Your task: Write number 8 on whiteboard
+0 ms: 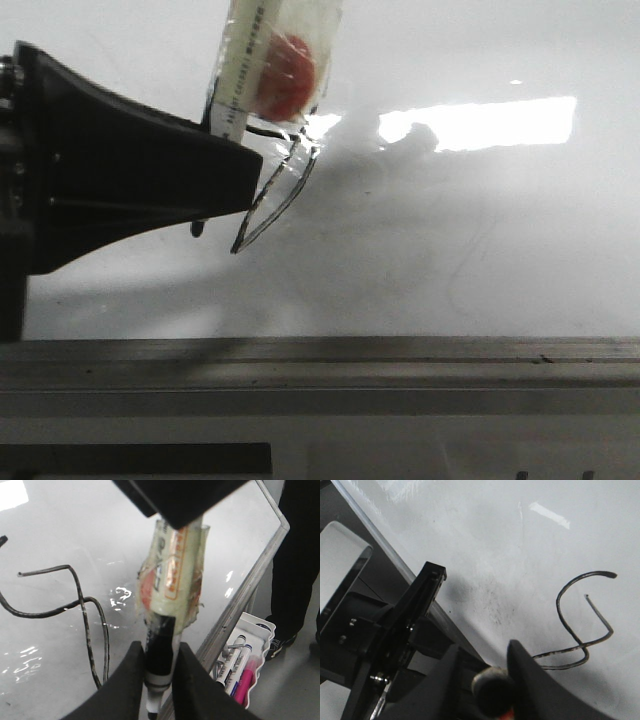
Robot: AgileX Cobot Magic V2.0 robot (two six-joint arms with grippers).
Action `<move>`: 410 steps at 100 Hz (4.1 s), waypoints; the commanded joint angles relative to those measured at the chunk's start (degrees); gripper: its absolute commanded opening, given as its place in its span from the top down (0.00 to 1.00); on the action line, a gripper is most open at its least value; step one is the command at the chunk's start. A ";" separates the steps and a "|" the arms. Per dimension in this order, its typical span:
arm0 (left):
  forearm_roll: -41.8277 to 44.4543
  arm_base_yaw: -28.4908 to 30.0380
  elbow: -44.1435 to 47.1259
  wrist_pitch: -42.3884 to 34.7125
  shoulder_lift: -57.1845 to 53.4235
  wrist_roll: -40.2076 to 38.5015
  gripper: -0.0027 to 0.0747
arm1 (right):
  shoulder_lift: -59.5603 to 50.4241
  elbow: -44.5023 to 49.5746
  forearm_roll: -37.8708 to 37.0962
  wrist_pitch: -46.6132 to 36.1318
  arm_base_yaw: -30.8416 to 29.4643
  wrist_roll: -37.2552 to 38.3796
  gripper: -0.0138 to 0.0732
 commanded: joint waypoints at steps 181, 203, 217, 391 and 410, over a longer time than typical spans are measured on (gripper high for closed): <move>-33.62 10.15 -1.61 11.86 -2.19 -0.59 0.65 | -1.26 -1.49 2.58 4.38 0.03 0.02 0.46; -33.62 10.15 -1.61 11.86 -2.31 -0.59 0.50 | -1.26 -1.49 2.58 4.03 0.03 0.02 0.46; -33.62 10.15 -1.61 11.96 -4.40 -0.59 0.50 | -1.77 -1.49 1.46 3.00 0.03 0.02 0.57; -18.86 10.03 13.30 11.44 -47.02 -0.46 0.99 | -56.74 50.61 -14.59 -38.56 0.03 -0.20 0.91; -11.37 10.72 15.04 11.57 -47.02 -0.46 0.99 | -56.74 50.61 -14.59 -38.56 0.03 -0.20 0.91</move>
